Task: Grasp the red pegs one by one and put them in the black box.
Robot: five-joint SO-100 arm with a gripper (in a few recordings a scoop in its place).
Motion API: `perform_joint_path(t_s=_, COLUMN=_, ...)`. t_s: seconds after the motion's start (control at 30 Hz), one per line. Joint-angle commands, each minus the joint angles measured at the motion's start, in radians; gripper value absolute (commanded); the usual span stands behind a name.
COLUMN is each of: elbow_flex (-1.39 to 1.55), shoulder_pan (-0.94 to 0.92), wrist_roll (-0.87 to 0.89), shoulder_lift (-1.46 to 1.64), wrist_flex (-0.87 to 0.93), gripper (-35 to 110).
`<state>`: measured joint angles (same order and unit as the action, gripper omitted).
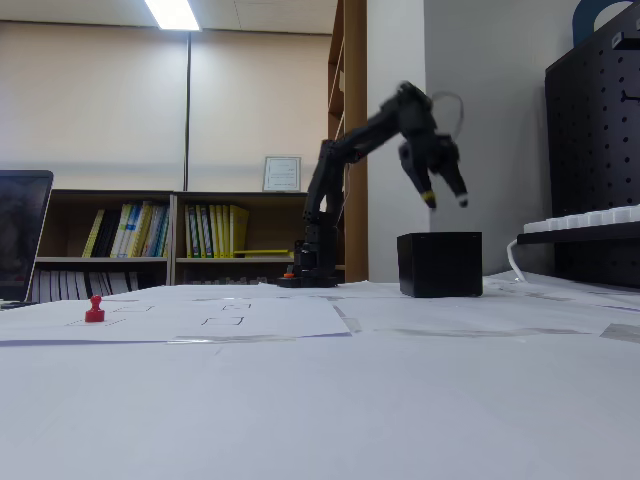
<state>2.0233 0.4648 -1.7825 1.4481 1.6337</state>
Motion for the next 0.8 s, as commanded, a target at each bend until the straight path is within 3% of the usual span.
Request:
perform_joint_path(t_s=0.0, elbow_flex=-0.517, shoulder_pan=-0.307, wrist_roll=0.319, shoulder_lift=-0.278, wrist_flex=-0.299, gripper=25)
perform_joint_path(t_s=0.07, elbow_flex=-0.877, shoulder_pan=-0.538, wrist_roll=0.575, shoulder_lift=-0.356, wrist_flex=-0.650, gripper=25)
perform_joint_path(t_s=0.13, elbow_flex=-1.037, shoulder_pan=-0.703, wrist_roll=0.689, shoulder_lift=-0.319, wrist_flex=-0.882, gripper=25)
perform_joint_path(t_s=0.23, elbow_flex=-1.069, shoulder_pan=-0.834, wrist_roll=0.635, shoulder_lift=-0.176, wrist_flex=-1.103, gripper=22)
perform_joint_path(t_s=0.4, elbow_flex=-1.088, shoulder_pan=-0.937, wrist_roll=0.422, shoulder_lift=0.147, wrist_flex=-1.718, gripper=22)
perform_joint_path(t_s=0.57, elbow_flex=-0.992, shoulder_pan=-0.980, wrist_roll=0.334, shoulder_lift=0.408, wrist_flex=-1.999, gripper=22)
perform_joint_path(t_s=0.77, elbow_flex=-0.830, shoulder_pan=-0.996, wrist_roll=0.258, shoulder_lift=0.611, wrist_flex=-2.082, gripper=22)
